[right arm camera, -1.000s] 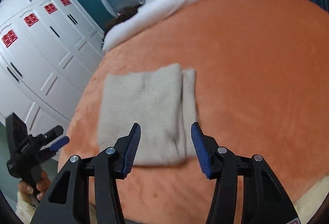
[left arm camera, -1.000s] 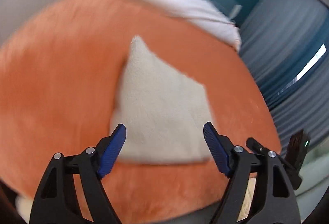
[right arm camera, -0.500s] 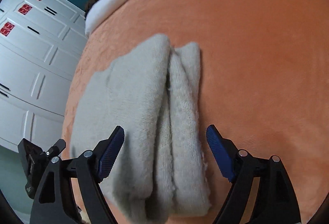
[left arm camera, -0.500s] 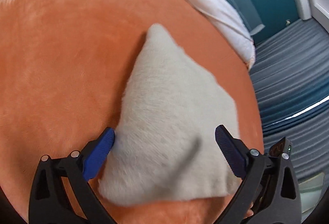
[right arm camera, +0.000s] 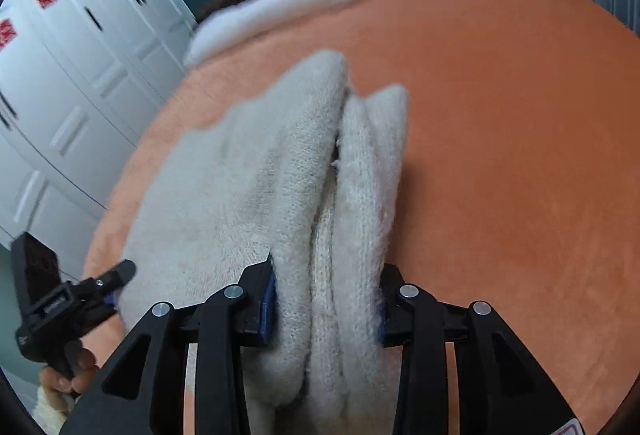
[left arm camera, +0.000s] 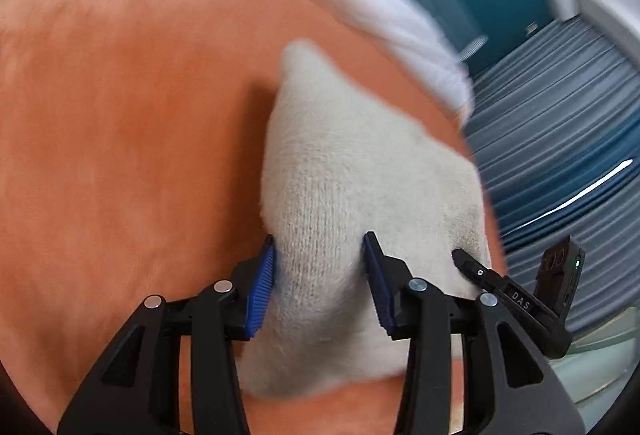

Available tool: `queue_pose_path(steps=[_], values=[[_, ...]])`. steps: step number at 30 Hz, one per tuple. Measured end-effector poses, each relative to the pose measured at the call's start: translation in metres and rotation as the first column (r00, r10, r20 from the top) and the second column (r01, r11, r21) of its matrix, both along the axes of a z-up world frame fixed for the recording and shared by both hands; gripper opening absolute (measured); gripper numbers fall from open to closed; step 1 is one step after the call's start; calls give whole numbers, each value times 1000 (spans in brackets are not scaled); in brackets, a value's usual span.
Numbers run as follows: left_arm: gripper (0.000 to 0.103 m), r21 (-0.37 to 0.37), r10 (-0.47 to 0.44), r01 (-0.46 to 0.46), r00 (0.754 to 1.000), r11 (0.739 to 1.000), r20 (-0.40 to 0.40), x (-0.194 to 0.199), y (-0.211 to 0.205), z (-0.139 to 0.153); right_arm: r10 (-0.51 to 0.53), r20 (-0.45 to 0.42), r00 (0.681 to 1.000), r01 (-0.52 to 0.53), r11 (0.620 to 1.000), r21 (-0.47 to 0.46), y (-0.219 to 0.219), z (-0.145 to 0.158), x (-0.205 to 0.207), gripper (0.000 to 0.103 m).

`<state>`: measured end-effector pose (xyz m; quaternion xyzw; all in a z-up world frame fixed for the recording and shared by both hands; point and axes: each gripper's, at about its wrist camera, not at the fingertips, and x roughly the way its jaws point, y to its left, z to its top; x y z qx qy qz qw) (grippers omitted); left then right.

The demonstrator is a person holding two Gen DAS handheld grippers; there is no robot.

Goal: Fold small clothes
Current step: 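Lower the folded sweater onto the bed and open both grippers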

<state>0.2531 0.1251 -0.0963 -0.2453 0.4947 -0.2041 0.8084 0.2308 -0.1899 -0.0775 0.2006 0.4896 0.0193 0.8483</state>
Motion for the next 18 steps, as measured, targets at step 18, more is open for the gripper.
queue_pose_path(steps=[18], values=[[52,369,-73,28,992,929,107,-33,-36,41,72,57,996,-62,986,-155,33,32,-48,0]])
